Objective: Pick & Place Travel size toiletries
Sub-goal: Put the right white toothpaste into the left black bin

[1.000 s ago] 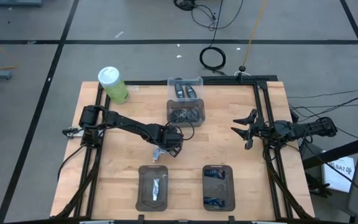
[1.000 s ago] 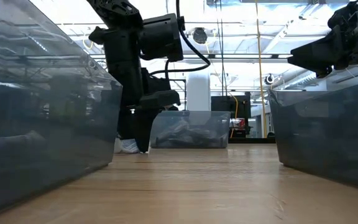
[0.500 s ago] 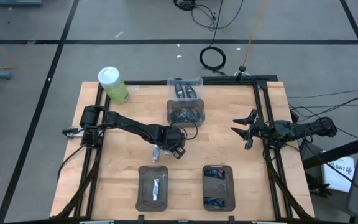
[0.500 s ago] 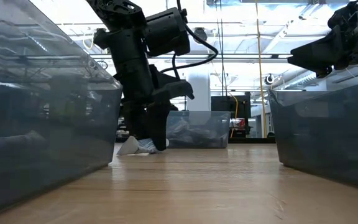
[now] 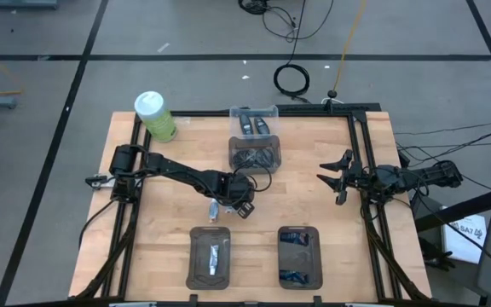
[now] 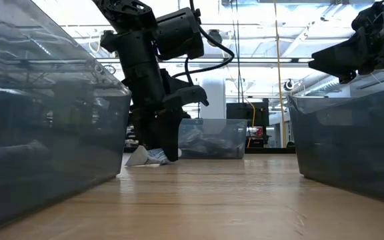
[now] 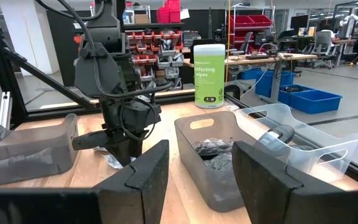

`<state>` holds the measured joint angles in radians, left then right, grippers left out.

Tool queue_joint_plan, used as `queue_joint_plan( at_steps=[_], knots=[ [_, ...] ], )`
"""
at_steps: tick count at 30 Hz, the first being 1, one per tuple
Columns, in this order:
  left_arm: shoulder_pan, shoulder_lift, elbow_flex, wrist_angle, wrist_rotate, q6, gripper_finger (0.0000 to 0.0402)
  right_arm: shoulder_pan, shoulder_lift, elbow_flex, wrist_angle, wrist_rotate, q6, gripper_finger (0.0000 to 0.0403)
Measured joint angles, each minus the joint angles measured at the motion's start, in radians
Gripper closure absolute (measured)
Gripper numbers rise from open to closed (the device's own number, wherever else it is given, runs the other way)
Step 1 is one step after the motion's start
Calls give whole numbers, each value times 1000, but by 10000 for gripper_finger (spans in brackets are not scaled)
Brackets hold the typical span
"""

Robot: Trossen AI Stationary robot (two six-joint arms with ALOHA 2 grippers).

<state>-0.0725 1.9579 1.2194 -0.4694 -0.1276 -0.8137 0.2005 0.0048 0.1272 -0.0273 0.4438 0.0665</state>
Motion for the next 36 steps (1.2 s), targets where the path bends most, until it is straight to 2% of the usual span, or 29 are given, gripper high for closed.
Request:
queue_joint_plan(
  at_steps=[9,14,21,36],
  knots=[
    [0,0,0,0,-1,8,322,0,0,0,0,0,0,238],
    [0,-1,0,1,29,76,315,0,0,0,0,0,0,238],
    [0,-12,0,4,4,100,314,0,0,0,0,0,0,238],
    [-16,-189,1,-29,4,137,314,0,4,-1,-2,-1,0,238]
  ],
)
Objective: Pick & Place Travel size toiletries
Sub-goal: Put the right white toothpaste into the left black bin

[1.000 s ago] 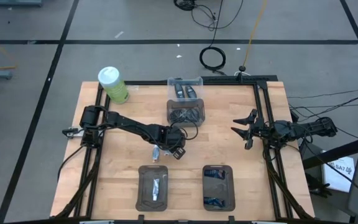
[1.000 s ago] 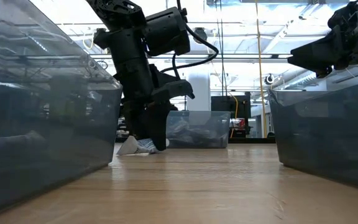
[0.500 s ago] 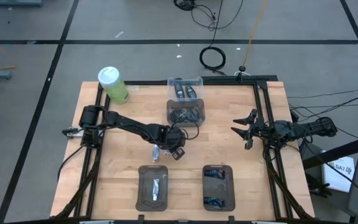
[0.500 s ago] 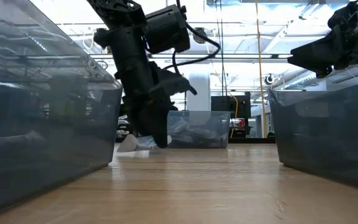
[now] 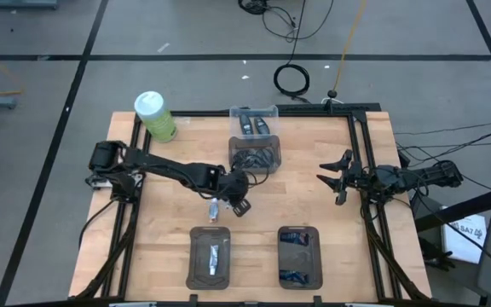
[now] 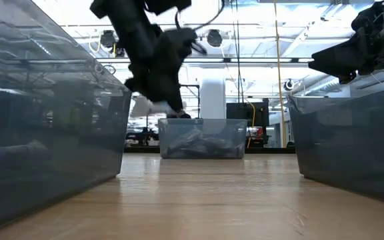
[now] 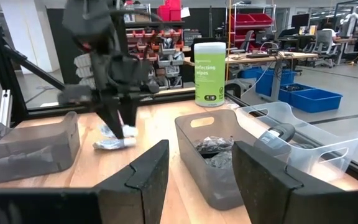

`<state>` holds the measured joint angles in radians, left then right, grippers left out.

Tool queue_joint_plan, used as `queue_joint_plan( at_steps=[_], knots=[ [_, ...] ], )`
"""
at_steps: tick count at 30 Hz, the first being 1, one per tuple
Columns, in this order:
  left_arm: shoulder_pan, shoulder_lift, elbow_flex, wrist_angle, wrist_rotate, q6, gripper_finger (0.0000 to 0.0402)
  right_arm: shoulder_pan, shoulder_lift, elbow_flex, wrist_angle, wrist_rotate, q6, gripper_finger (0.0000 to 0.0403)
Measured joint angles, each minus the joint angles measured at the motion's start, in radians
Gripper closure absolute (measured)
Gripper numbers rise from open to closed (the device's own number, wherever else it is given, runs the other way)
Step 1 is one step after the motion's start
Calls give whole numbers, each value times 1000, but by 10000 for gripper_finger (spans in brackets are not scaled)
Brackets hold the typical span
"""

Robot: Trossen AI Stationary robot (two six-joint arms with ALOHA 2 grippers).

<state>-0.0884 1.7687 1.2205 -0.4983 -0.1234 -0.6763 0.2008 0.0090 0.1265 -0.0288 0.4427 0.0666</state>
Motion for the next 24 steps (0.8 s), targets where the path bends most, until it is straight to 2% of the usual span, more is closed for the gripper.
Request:
queue_joint_plan(
  at_steps=[13,20,24],
  knots=[
    [-103,-233,0,-58,11,3,314,0,2,0,1,0,0,238],
    [-177,-292,0,-59,-6,41,314,0,2,0,0,0,0,238],
    [-229,-293,0,-61,35,48,314,0,2,0,1,1,0,238]
  ],
)
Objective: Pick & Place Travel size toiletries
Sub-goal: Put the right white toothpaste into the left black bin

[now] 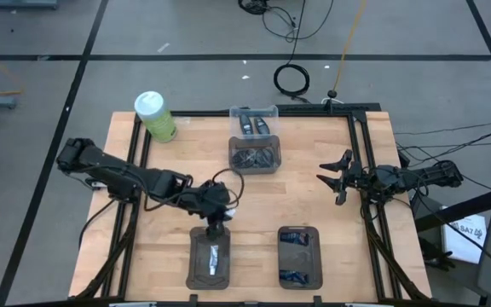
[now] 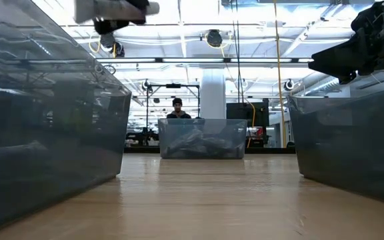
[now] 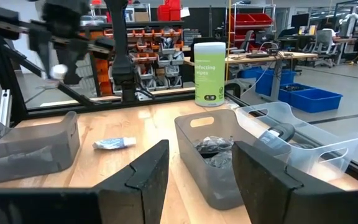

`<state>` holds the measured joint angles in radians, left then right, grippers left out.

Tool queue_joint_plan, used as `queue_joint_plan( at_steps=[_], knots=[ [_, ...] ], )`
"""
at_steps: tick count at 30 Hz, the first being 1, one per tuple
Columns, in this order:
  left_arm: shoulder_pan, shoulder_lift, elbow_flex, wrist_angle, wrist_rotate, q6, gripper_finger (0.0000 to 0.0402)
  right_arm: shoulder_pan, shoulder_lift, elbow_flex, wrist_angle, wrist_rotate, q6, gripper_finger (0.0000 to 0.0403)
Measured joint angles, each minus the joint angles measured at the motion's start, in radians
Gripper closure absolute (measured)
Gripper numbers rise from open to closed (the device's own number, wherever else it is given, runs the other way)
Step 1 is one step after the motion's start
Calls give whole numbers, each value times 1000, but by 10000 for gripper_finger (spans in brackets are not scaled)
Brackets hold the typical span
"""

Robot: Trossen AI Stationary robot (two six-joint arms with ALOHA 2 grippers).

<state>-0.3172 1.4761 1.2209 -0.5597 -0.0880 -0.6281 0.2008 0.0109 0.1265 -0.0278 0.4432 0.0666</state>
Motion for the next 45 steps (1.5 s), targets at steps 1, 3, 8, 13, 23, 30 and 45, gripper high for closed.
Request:
queue_joint_plan(
  at_steps=[1,3,8,13,23,30,45],
  knots=[
    [-15,0,0,-1,13,0,314,0,0,0,0,0,0,238],
    [-43,0,0,-1,32,-3,314,0,0,0,0,0,0,238],
    [-117,0,0,0,35,-81,314,0,0,0,0,0,0,238],
    [-184,14,0,6,-27,-195,314,0,0,0,0,0,0,238],
    [-272,103,0,1,-58,-395,314,0,0,0,0,0,0,238],
    [-293,131,0,-56,-85,-507,314,0,0,0,0,1,0,238],
    [-289,148,0,-48,-79,-638,313,0,0,0,0,0,0,238]
  ],
)
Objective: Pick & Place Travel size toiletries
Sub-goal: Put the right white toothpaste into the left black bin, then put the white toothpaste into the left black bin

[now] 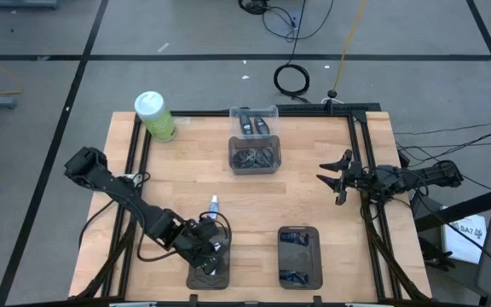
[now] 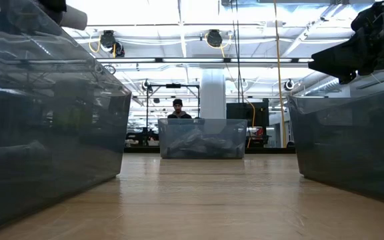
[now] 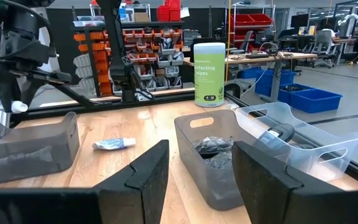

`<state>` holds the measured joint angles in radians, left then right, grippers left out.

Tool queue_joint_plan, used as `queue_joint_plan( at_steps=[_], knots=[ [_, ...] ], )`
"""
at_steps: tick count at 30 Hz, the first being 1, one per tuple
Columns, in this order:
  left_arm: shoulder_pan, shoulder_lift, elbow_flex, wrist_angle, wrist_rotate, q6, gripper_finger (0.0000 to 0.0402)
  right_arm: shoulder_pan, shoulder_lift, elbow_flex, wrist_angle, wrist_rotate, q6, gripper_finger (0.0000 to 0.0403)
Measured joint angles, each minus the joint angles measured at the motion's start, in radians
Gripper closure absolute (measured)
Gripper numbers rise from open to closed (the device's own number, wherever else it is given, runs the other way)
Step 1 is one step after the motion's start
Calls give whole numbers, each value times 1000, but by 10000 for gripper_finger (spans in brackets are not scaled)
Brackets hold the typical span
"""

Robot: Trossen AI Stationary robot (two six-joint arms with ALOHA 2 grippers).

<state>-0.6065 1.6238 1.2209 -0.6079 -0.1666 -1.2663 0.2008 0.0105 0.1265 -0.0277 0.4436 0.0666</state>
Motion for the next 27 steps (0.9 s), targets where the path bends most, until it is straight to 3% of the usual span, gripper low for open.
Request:
queue_joint_plan(
  at_steps=[5,16,27],
  knots=[
    [13,0,0,5,0,0,302,0,0,0,0,0,0,238],
    [27,0,0,6,0,22,174,0,0,0,0,0,0,238],
    [118,-1,0,-56,39,139,160,0,0,0,0,0,0,238]
  ],
)
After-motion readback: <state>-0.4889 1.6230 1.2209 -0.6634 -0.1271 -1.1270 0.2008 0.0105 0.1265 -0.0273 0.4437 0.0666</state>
